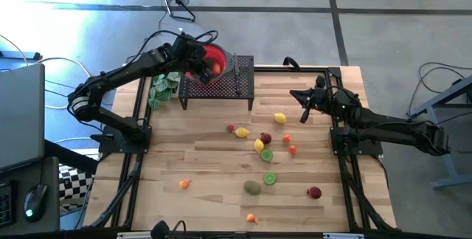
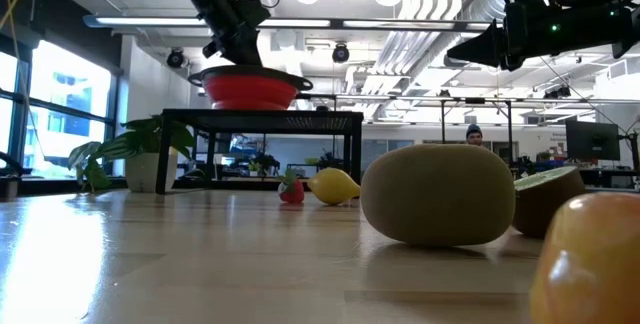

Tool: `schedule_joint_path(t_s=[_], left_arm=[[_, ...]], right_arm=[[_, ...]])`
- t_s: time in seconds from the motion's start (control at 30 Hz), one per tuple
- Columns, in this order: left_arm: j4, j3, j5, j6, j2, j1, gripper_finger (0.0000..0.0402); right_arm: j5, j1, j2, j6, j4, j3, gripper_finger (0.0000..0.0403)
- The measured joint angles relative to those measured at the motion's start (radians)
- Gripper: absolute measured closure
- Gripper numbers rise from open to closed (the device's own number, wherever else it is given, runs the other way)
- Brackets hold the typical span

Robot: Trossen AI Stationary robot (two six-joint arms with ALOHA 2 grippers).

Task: Pick & Place Fruit
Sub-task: Put the orange pear into the red strainer bowl on the shelf, then put the red strawberry into the red strainer bowl on the shelf

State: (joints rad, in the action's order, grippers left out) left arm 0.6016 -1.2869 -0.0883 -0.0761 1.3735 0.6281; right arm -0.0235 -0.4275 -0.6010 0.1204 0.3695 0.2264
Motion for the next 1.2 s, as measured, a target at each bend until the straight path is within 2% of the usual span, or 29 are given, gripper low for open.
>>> schedule_joint_path(t_s=[0.17,0.33,0.5,0.77,0.9,1.2], left_arm=[[-0.002,0.0,-0.007,-0.006,0.0,0.0,0.0303],[-0.014,-0.007,-0.031,-0.006,0.0,0.0,0.0305],[-0.011,-0.052,-0.035,0.011,-0.002,0.0,0.0326],[0.077,-0.059,0.001,0.045,-0.018,-0.022,0.0396],[0.133,-0.058,-0.04,0.006,-0.018,-0.114,0.0397],[0.25,-0.058,-0.224,-0.157,-0.03,-0.43,0.0401]], right_arm=[[0.0,0.0,0.0,0.0,0.0,0.0,0.0399],[0.0,0.0,0.0,0.0,0.0,0.0,0.0399],[0.0,0.0,0.0,0.002,0.0,0.0,0.0399],[0.0,0.0,0.0,0.008,-0.002,0.0,0.0399],[0.001,0.0,0.0,0.015,-0.002,0.0,0.0399],[0.001,0.0,0.0,0.016,-0.002,0.0,0.0399]])
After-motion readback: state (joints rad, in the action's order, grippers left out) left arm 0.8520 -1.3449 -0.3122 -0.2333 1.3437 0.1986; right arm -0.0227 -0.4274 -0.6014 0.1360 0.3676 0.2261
